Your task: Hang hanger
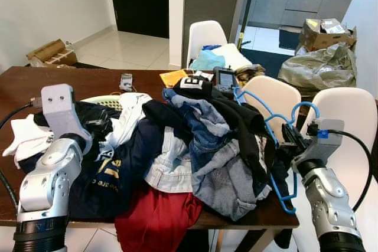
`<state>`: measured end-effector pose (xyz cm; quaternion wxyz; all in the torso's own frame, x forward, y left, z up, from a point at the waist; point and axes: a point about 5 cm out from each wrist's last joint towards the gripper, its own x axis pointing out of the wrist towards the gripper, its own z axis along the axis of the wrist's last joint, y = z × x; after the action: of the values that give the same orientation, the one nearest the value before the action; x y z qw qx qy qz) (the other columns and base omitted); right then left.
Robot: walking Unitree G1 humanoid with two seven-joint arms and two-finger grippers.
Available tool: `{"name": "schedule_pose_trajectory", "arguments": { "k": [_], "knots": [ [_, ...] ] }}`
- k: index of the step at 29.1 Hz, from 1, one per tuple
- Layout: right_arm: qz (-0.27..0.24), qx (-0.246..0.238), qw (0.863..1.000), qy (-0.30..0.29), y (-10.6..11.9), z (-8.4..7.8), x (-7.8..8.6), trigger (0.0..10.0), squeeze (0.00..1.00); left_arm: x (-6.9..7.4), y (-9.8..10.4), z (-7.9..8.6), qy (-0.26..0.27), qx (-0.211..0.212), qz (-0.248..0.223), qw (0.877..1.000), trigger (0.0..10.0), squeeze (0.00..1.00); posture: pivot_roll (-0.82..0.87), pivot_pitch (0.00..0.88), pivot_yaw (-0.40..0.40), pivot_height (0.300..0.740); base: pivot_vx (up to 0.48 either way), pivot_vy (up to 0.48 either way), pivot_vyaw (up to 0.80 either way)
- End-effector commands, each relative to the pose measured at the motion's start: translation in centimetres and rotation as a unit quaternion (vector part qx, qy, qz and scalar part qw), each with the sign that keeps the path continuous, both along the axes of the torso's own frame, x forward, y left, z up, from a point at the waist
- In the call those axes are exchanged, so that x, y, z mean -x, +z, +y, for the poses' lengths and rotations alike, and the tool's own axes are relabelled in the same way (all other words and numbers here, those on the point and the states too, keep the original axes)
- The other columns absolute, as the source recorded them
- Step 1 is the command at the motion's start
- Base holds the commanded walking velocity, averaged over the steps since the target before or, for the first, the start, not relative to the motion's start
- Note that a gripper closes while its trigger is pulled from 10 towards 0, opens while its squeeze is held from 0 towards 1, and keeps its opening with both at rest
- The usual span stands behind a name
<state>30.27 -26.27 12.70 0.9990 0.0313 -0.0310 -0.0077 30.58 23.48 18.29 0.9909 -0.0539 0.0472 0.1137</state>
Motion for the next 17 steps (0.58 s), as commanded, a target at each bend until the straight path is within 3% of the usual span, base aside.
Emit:
{"name": "schedule_pose_trajectory", "arguments": {
  "k": [1, 8, 9, 12, 13, 17],
  "knots": [
    [0.031, -0.001, 1.0, 0.0, -1.2, 0.0, 0.5, 10.0, 0.0, 0.3, -0.5, 0.7, 0.019, -0.006, 0.023, 1.0, 10.0, 0.0, 0.04, 0.032, -0.026, 0.74, 0.0, 0.0, 0.0],
    [0.032, 0.001, 0.999, 0.0, -1.3, -0.1, 0.6, 10.0, 0.0, 0.8, -1.2, 0.7, 0.027, 0.004, 0.045, 0.999, 10.0, 0.0, 0.03, 0.036, -0.024, 0.74, 0.0, 0.0, 0.0],
    [0.033, 0.002, 0.999, -0.001, -1.2, -0.1, 0.6, 10.0, 0.0, 0.8, -1.6, 0.6, 0.028, 0.006, 0.055, 0.998, 2.2, 0.0, 0.03, 0.037, -0.025, 0.74, 0.0, 0.0, 0.0],
    [0.034, 0.003, 0.999, -0.002, -1.2, -0.2, 0.6, 10.0, 0.0, 0.8, -2.0, 0.7, 0.031, 0.007, 0.064, 0.997, 2.2, 0.0, 0.03, 0.037, -0.025, 0.74, 0.0, 0.0, 0.0],
    [0.034, 0.003, 0.999, -0.003, -1.2, -0.2, 0.6, 10.0, 0.0, 0.8, -2.3, 0.7, 0.031, 0.009, 0.07, 0.997, 0.0, 0.0, 0.03, 0.035, -0.025, 0.74, 0.0, 0.0, 0.0],
    [0.035, 0.005, 0.999, -0.005, -1.1, -0.2, 0.5, 10.0, 0.0, 0.5, -1.9, 0.9, 0.031, 0.009, 0.067, 0.997, 0.0, 0.0, 0.03, 0.033, -0.025, 0.74, 0.0, 0.0, 0.0]
  ]
}}
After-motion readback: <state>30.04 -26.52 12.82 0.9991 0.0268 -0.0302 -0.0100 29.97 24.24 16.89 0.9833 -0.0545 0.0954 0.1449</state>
